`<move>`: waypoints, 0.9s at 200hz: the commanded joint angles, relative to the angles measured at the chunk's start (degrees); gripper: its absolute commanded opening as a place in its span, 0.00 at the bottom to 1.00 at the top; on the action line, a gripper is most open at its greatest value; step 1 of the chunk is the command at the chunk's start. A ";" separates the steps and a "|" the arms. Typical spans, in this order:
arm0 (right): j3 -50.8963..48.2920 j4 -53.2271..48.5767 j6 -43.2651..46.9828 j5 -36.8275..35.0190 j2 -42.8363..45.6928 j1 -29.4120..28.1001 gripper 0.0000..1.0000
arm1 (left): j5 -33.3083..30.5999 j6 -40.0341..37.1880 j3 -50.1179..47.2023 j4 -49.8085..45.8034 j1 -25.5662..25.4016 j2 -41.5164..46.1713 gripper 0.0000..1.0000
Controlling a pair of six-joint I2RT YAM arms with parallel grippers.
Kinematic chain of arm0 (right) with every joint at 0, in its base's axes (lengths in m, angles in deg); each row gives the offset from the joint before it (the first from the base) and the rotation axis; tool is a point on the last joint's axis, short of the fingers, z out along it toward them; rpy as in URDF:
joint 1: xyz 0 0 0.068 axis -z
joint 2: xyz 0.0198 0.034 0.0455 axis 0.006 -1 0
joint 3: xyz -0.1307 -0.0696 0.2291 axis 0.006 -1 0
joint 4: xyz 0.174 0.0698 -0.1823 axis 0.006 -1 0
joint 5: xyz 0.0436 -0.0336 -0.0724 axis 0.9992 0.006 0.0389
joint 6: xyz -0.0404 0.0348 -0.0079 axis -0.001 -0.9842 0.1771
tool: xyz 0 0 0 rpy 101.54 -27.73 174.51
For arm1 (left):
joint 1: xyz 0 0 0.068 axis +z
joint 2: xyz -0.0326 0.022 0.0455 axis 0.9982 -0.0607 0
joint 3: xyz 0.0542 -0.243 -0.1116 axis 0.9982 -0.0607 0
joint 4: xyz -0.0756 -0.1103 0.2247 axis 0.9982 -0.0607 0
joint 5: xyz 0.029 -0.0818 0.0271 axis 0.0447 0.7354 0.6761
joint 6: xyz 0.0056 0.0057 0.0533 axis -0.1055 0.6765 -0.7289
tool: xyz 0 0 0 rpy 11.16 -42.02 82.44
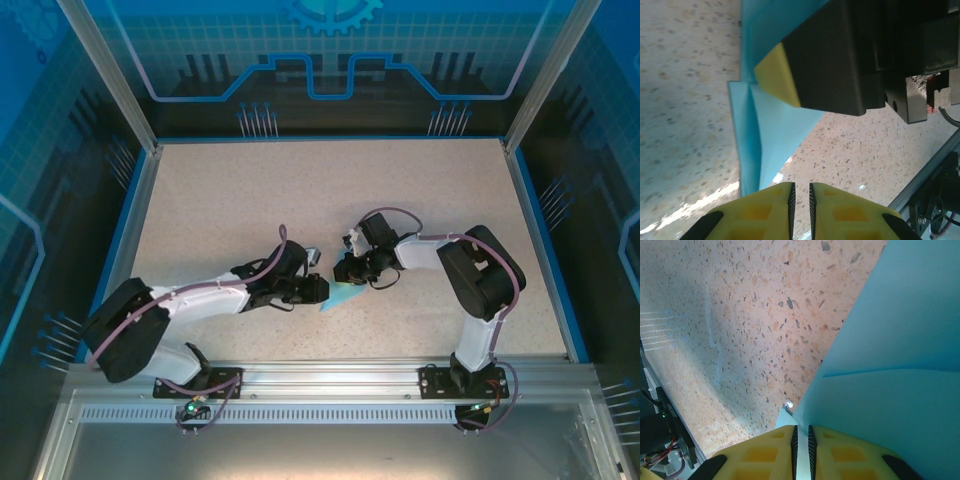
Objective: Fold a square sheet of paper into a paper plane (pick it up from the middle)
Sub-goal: Fourth fold the wing at the center of the table.
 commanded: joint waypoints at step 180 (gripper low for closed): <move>-0.49 -1.33 1.34 -2.90 -2.44 0.31 0.18 | 2.91 -3.27 -0.76 3.57 0.27 -12.06 0.18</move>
